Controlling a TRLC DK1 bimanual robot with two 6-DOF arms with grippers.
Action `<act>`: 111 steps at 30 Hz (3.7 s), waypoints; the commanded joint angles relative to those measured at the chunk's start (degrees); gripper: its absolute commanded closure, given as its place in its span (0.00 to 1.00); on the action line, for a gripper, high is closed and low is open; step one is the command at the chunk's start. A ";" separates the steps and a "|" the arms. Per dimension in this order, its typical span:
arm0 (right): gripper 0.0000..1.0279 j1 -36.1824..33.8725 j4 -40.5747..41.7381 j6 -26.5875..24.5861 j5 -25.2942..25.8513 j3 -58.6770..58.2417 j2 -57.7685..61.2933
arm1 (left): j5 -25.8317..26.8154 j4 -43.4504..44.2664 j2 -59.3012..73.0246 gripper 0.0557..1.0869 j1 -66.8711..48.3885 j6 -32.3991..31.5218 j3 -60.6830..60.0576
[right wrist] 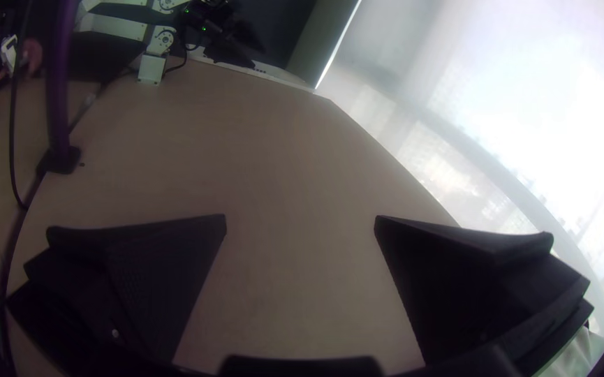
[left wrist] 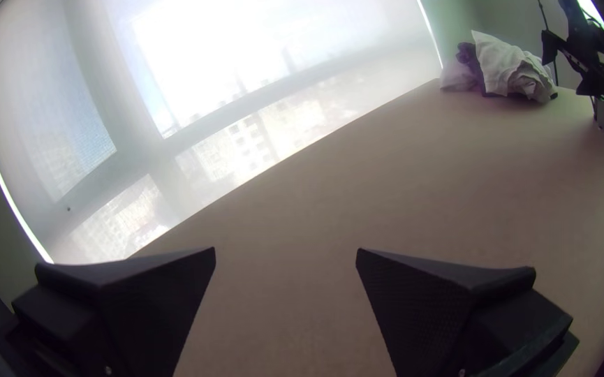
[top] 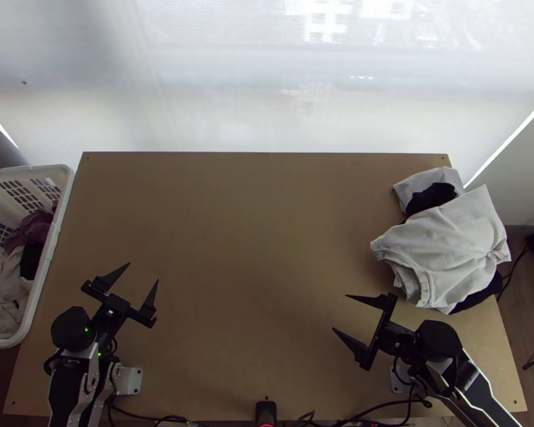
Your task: Fold the t-shirt
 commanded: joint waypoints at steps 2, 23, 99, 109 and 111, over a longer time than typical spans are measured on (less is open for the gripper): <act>0.04 0.32 0.01 0.01 0.01 0.00 0.01 | 0.08 -0.06 0.01 0.05 -1.03 0.34 0.01; 0.04 8.05 -0.51 -0.25 -2.63 0.00 0.01 | 0.17 -0.06 -0.08 0.05 -2.88 0.34 0.01; 0.05 -20.95 -28.99 16.09 43.69 78.31 66.54 | 5.27 -23.09 109.70 0.07 74.46 3.41 80.52; 0.05 -20.77 -29.17 16.36 43.25 78.39 66.54 | 7.03 -36.89 121.65 0.09 70.07 9.30 88.78; 0.05 -20.86 -29.25 16.36 43.16 78.39 66.54 | 6.94 -36.89 123.23 0.09 69.81 8.95 89.40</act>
